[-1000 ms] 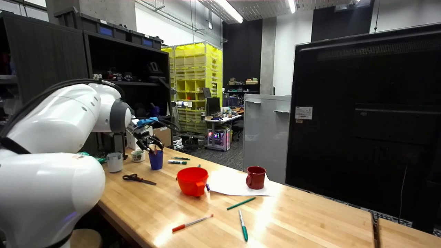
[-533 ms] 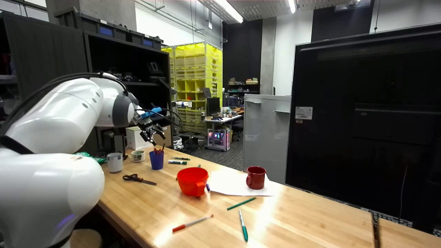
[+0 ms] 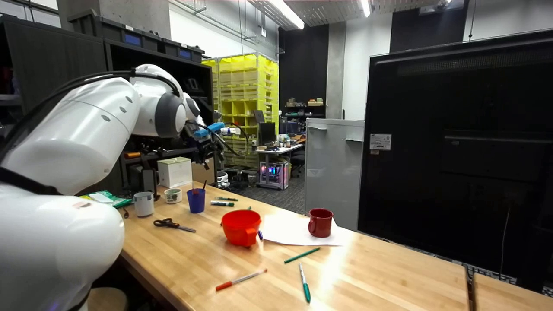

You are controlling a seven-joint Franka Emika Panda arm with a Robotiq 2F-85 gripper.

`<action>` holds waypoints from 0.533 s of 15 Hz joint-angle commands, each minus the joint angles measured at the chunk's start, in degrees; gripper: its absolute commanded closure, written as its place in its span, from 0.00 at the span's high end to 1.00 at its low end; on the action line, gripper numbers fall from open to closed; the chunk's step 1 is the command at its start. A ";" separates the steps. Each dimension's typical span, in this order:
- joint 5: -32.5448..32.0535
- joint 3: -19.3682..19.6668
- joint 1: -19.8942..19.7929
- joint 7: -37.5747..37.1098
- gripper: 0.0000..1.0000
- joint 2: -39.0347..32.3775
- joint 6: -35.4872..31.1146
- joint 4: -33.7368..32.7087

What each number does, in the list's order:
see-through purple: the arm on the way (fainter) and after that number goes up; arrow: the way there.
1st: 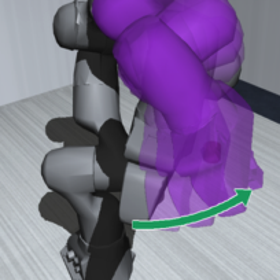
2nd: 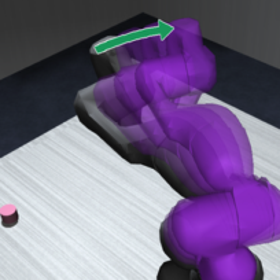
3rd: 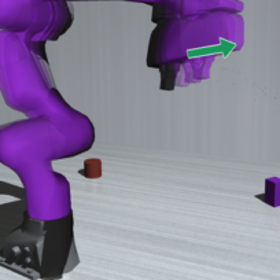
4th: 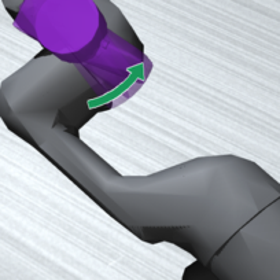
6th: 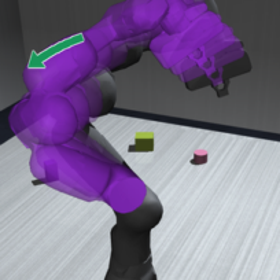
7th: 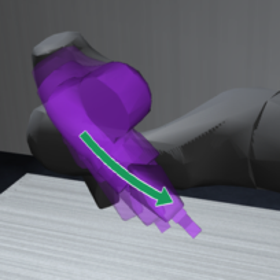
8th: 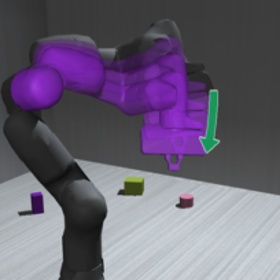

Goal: Put the orange pen inside the blue cup

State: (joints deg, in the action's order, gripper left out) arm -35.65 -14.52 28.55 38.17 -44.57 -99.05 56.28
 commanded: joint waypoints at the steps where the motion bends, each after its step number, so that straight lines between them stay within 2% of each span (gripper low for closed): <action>1: 4.07 -0.95 -6.72 -8.85 1.00 7.73 -9.86 13.77; 8: 9.21 -1.26 -17.05 -19.03 1.00 13.45 -31.06 33.39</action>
State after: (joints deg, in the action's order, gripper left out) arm -29.07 -14.84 15.15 23.10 -36.67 -123.23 78.37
